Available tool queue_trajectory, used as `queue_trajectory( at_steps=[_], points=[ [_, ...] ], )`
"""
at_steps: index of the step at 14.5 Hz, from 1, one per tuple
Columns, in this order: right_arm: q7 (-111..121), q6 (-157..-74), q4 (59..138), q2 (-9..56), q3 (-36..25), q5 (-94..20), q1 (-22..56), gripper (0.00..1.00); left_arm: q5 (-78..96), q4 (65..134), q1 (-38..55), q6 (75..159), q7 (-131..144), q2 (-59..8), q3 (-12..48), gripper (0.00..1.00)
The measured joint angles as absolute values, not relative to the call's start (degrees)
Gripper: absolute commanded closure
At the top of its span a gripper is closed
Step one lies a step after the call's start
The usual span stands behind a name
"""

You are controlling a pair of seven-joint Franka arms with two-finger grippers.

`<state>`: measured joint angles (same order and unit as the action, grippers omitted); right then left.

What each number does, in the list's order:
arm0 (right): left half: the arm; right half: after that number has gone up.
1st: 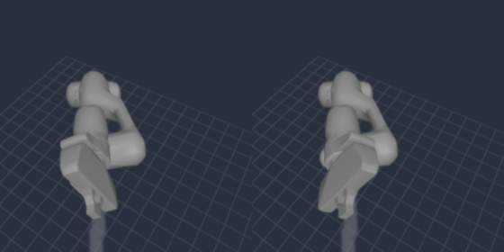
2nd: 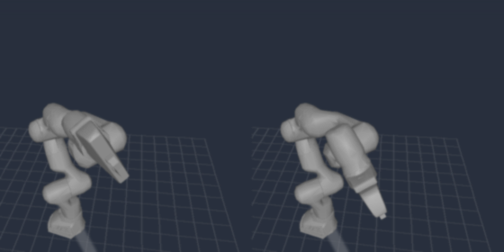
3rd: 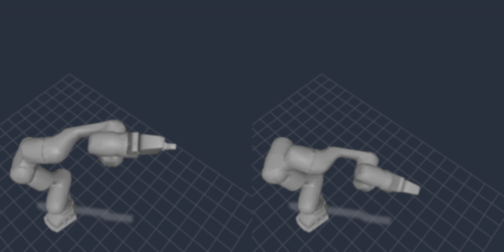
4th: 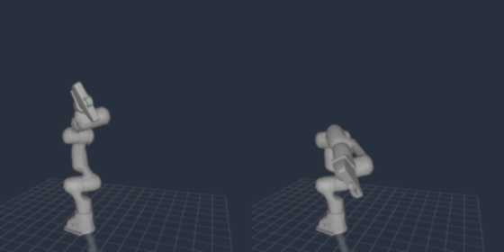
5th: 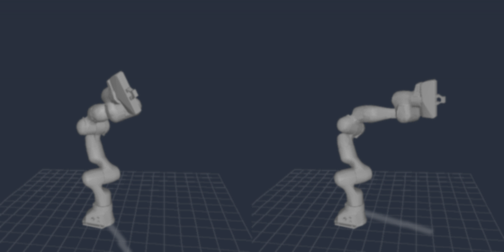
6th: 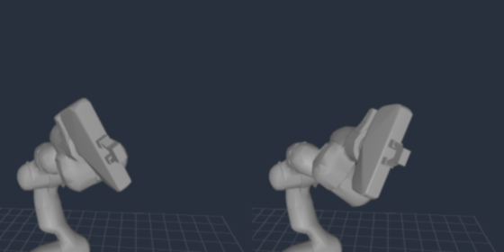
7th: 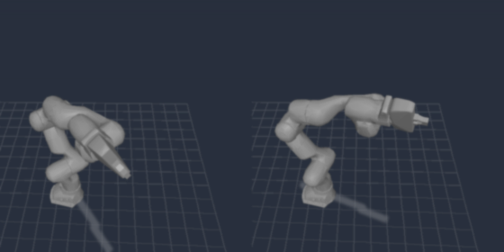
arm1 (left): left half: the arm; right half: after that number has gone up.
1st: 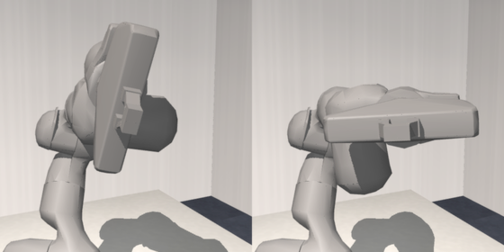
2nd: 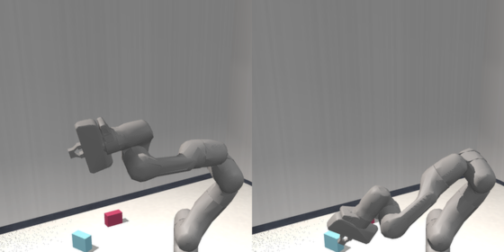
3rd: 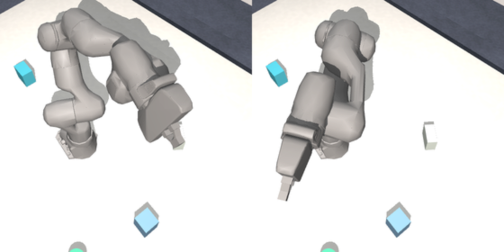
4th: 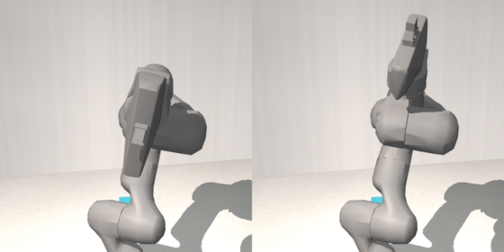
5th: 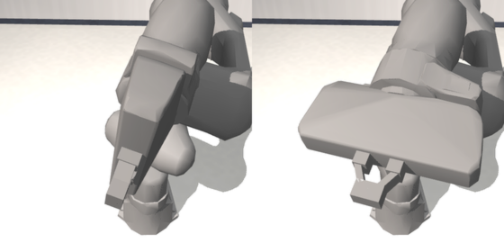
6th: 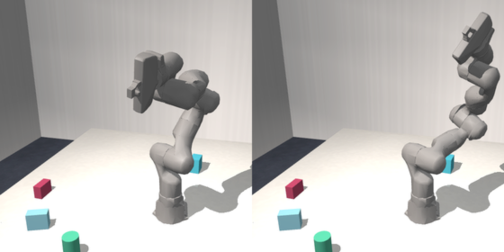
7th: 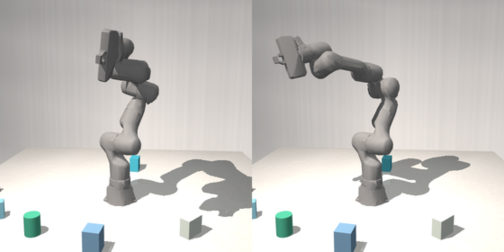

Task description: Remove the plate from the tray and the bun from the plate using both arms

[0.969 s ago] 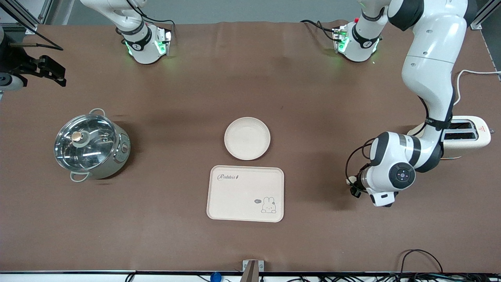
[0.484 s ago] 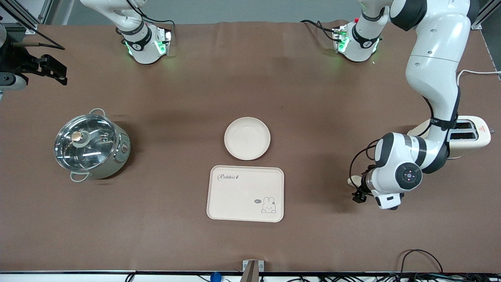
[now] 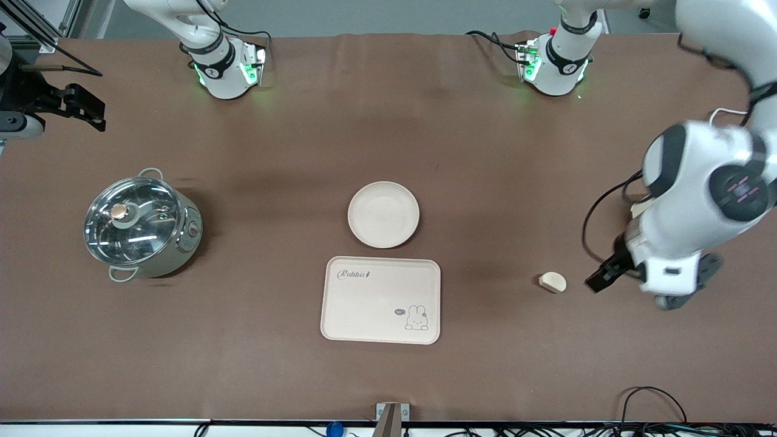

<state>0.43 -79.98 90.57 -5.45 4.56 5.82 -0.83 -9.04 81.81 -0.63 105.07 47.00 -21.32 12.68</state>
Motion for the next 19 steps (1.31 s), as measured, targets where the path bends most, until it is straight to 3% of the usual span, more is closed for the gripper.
queue_trajectory(
  at_steps=[11,16,19],
  points=[
    [0.4,-80.0,90.4,-5.5,4.6,5.8,-0.6,0.0,-5.1,82.8,-3.3,85.5,13.2,-3.4,12.6,0.0],
    [0.4,-80.3,90.4,-5.5,4.4,5.8,-0.6,0.0,-1.0,90.4,1.7,84.1,7.9,5.0,6.1,0.0],
    [0.5,-80.7,90.4,-5.5,4.1,5.7,-0.6,0.0,-1.0,92.0,2.2,83.3,7.8,7.3,5.9,0.0]
  ],
)
